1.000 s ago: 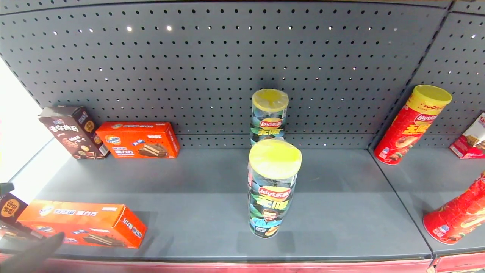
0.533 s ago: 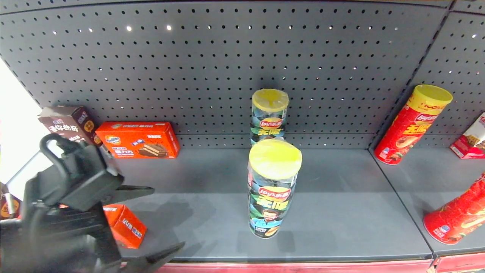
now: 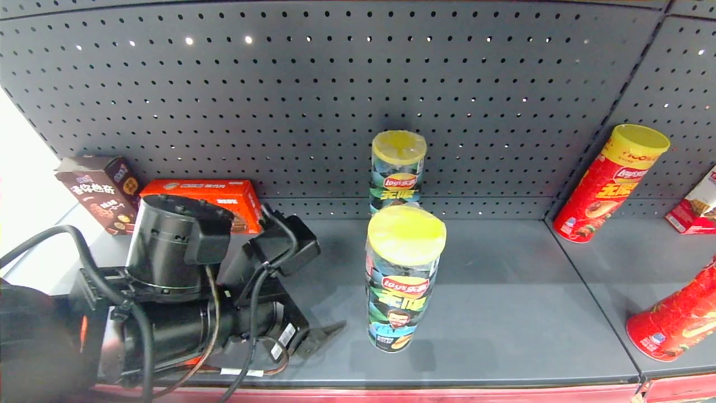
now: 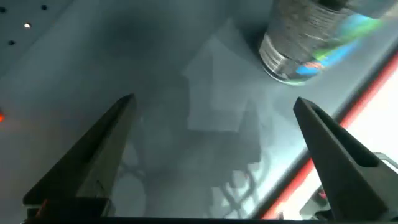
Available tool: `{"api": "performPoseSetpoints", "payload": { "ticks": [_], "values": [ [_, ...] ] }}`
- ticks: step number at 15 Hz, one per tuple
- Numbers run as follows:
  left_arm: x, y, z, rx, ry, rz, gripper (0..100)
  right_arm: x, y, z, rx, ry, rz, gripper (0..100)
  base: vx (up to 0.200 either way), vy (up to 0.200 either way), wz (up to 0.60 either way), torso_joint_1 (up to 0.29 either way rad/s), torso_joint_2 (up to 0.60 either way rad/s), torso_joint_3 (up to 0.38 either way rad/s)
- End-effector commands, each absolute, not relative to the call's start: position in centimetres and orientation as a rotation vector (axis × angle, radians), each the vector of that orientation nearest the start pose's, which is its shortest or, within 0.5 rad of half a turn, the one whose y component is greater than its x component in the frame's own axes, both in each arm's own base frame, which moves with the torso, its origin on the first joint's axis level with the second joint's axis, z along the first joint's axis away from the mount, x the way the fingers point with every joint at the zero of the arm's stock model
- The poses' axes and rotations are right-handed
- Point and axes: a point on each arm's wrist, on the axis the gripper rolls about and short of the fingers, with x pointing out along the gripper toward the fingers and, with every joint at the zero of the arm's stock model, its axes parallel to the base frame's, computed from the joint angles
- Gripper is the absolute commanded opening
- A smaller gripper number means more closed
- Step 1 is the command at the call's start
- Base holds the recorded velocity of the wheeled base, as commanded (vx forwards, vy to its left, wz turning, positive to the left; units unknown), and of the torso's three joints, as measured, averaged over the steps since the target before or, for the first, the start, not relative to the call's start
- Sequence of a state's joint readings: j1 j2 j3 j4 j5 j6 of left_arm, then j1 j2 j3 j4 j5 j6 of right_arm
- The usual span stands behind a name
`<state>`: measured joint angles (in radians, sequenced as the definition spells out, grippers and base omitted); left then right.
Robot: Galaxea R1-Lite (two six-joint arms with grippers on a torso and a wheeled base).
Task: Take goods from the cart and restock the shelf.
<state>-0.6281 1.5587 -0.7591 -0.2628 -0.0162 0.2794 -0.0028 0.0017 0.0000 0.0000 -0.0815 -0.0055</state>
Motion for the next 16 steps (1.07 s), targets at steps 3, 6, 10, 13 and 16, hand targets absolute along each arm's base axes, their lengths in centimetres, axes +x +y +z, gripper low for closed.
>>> {"api": "performPoseSetpoints", "payload": {
  "ticks": [3, 6, 10, 13, 16],
  "values": [
    [23.0, -16.7, 17.3, 0.437, 0.414, -0.627, 100, -2.3, -0.2, 7.6, -0.006, 0.003, -0.084, 100, 0.000, 0.000, 0.00, 0.000, 0.00, 0.000],
    [23.1, -16.7, 17.7, 0.449, 0.401, -0.574, 100, -2.3, -0.2, 7.6, -0.006, 0.003, -0.084, 100, 0.000, 0.000, 0.00, 0.000, 0.00, 0.000],
    [21.9, -17.5, 18.3, 0.468, 0.372, -0.532, 100, -2.3, -0.2, 7.6, -0.006, 0.003, -0.084, 100, 0.000, 0.000, 0.00, 0.000, 0.00, 0.000],
    [21.1, -18.7, 18.6, 0.427, 0.318, -0.510, 100, -2.3, -0.2, 7.6, -0.006, 0.003, -0.084, 100, 0.000, 0.000, 0.00, 0.000, 0.00, 0.000],
    [20.8, -19.1, 18.7, 0.419, 0.306, -0.514, 100, -2.3, -0.2, 7.6, -0.006, 0.003, -0.084, 100, 0.000, 0.000, 0.00, 0.000, 0.00, 0.000]
  ]
}}
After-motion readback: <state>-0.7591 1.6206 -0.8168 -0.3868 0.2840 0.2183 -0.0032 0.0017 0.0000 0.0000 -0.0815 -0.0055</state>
